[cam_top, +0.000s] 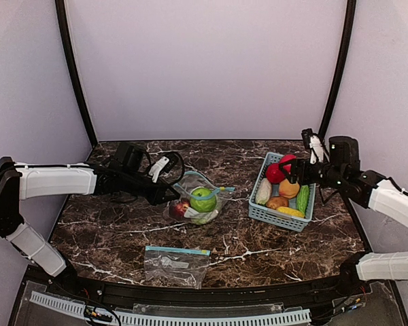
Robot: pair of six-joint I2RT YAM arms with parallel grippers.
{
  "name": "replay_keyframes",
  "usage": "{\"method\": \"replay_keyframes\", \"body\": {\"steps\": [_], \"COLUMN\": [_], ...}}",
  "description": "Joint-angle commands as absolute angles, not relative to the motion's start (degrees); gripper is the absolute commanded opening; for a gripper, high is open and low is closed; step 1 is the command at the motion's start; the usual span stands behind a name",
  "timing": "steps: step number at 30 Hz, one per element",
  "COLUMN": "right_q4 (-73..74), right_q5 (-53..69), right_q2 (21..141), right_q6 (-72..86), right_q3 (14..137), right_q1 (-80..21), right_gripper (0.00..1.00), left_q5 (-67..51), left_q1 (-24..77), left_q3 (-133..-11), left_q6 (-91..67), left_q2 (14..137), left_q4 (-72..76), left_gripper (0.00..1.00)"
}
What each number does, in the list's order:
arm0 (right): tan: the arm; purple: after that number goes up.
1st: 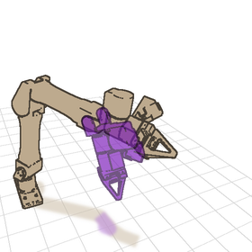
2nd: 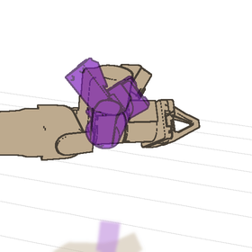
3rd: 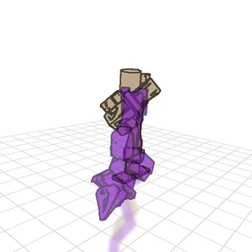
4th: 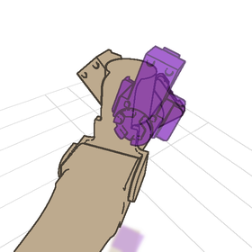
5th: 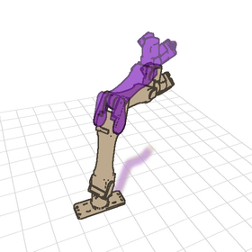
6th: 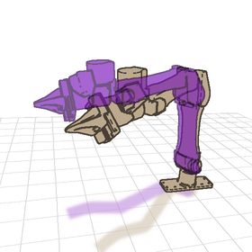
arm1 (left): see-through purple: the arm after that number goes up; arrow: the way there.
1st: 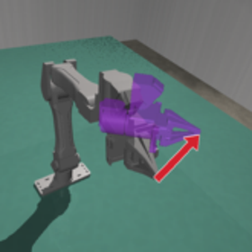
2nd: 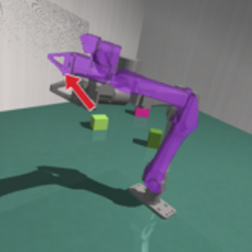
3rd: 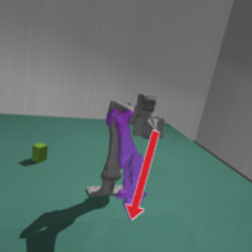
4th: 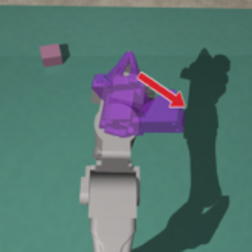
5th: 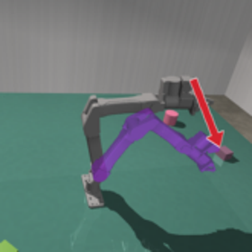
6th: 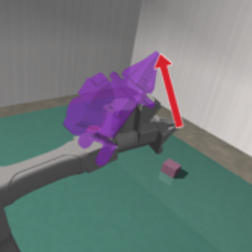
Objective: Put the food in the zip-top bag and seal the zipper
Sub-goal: Place the fake vegetable in the bin, then adjust the zipper food storage bag at the center of the board.
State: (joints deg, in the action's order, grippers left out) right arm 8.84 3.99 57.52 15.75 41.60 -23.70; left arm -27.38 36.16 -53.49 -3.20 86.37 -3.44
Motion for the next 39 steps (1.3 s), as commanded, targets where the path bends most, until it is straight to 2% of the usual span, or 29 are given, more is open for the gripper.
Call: {"method": "replay_keyframes", "body": {"steps": [1,11,26,34,39], "right_q4": [1.6,-1.7,-5.7,-5.7,-5.9], "right_q5": [27.7,35.3,38.8,42.8,44.3], "right_q2": [59.4,73.5,91.3,96.7,97.5], "right_q6": [7.8,2.6,0.8,0.4,0.4], "right_q3": [40.7,44.3,53.3,56.4,57.0], "right_q1": [-26.2,-31.0,-32.8,-33.2,-33.4], "right_gripper": [0.77,0.71,0.51,0.38,0.20], "left_q5": [-28.4,-28.2,-28.4,-28.5,-28.8], "left_q1": [35.9,35.9,35.9,35.7,35.5], "left_q3": [-55.0,-55.2,-55.5,-55.6,-55.8], "left_q6": [-2.5,-2.3,-2.2,-2.2,-2.3], "left_q2": [86.5,86.5,86.7,86.9,87.2], "left_q4": [-4.5,-4.8,-5.2,-5.2,-5.1], "left_gripper": [0.01,0.01,0.01,0.01,0.01]}}
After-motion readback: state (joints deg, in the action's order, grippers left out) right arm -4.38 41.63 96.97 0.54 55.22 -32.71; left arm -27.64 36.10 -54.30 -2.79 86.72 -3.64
